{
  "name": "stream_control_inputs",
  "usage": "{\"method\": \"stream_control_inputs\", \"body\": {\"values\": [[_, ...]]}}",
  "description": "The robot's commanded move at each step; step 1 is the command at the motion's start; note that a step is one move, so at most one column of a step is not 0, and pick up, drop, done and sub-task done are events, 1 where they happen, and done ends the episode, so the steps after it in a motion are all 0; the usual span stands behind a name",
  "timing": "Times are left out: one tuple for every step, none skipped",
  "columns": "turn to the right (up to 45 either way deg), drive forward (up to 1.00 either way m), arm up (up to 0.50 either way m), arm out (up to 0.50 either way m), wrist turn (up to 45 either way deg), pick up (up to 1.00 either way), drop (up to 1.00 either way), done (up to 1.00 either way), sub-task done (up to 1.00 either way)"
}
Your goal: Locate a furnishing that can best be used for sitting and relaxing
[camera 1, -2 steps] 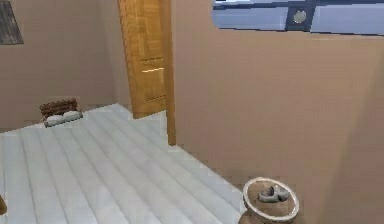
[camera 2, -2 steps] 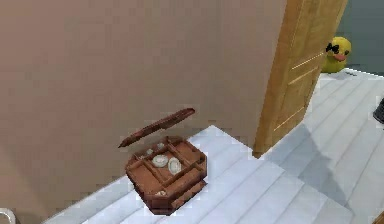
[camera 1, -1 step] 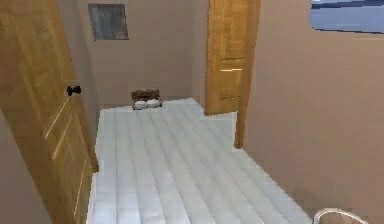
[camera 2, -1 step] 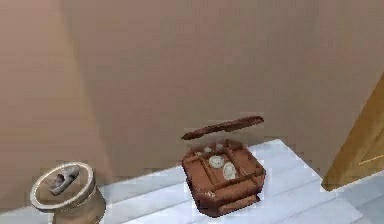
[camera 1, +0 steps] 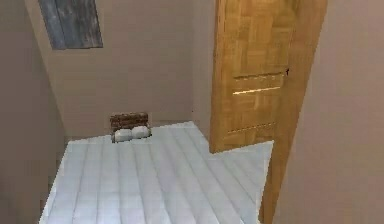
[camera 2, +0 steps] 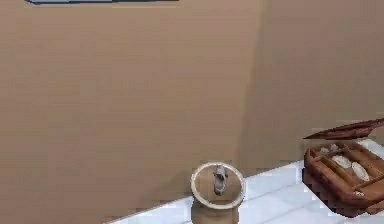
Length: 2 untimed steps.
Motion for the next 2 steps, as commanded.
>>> {"method": "stream_control_inputs", "body": {"values": [[0.0,1.0,0.0,0.0,0.0,0.0,0.0,0.0,0.0],[-18.0,0.0,0.0,0.0,0.0,0.0,0.0,0.0,0.0]]}}
